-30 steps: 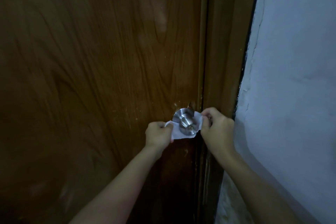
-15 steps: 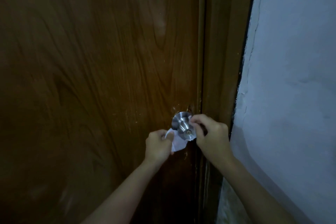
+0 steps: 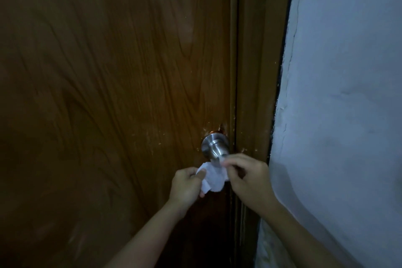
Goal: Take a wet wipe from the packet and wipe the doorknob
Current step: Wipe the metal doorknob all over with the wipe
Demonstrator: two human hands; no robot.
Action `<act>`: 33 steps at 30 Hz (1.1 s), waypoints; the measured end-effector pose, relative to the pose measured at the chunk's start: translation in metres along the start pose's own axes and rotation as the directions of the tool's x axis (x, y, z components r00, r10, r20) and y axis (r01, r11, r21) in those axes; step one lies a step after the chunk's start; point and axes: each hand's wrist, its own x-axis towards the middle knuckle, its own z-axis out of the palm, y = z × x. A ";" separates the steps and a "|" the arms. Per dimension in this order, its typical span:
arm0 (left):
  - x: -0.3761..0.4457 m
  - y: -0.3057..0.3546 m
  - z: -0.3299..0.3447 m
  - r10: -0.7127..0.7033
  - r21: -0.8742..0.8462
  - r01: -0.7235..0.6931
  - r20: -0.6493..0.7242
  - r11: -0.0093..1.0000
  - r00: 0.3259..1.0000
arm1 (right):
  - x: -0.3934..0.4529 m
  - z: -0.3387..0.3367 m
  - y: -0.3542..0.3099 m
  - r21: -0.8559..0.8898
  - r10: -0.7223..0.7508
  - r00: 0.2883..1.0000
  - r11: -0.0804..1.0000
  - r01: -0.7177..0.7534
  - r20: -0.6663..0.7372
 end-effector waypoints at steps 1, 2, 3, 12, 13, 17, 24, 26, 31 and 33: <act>0.000 0.003 0.000 -0.004 -0.031 0.004 -0.002 0.999 1.000 | 0.006 0.002 -0.004 -0.037 -0.027 0.998 0.999 0.025 -0.049; 0.000 0.006 -0.001 -0.008 -0.059 0.007 -0.010 0.998 1.000 | 0.011 0.005 -0.006 -0.087 -0.058 0.997 0.995 0.054 -0.053; 0.001 0.009 -0.002 -0.009 -0.077 0.008 -0.021 0.997 1.000 | 0.015 0.007 -0.006 -0.141 -0.086 0.996 0.987 0.081 -0.029; -0.003 0.016 0.004 -0.084 -0.099 0.079 -0.047 0.992 0.995 | 0.006 0.017 0.015 -0.341 0.148 0.988 0.928 -0.150 -0.032; -0.004 0.014 0.005 -0.087 -0.095 0.082 -0.050 0.992 0.995 | 0.002 0.016 0.018 -0.327 0.227 0.974 0.918 -0.222 -0.024; -0.008 0.008 0.008 -0.114 -0.074 0.110 -0.058 0.991 0.992 | -0.018 0.018 0.012 -0.249 0.394 0.908 0.902 -0.351 0.146; -0.011 0.004 -0.016 -0.076 -0.080 0.067 -0.118 0.995 0.990 | -0.028 0.007 -0.005 -0.059 0.519 0.855 0.853 -0.518 0.000; -0.017 0.003 -0.024 -0.050 -0.072 0.042 -0.101 0.997 0.994 | -0.029 0.001 -0.016 -0.005 0.521 0.853 0.853 -0.522 -0.030; -0.044 0.003 -0.043 0.023 -0.044 -0.028 -0.104 0.999 0.994 | -0.033 -0.003 -0.050 0.163 0.491 0.871 0.862 -0.479 -0.038; -0.060 0.002 -0.050 0.015 -0.078 -0.025 -0.127 0.997 0.992 | -0.038 -0.001 -0.067 0.226 0.465 0.884 0.866 -0.446 -0.035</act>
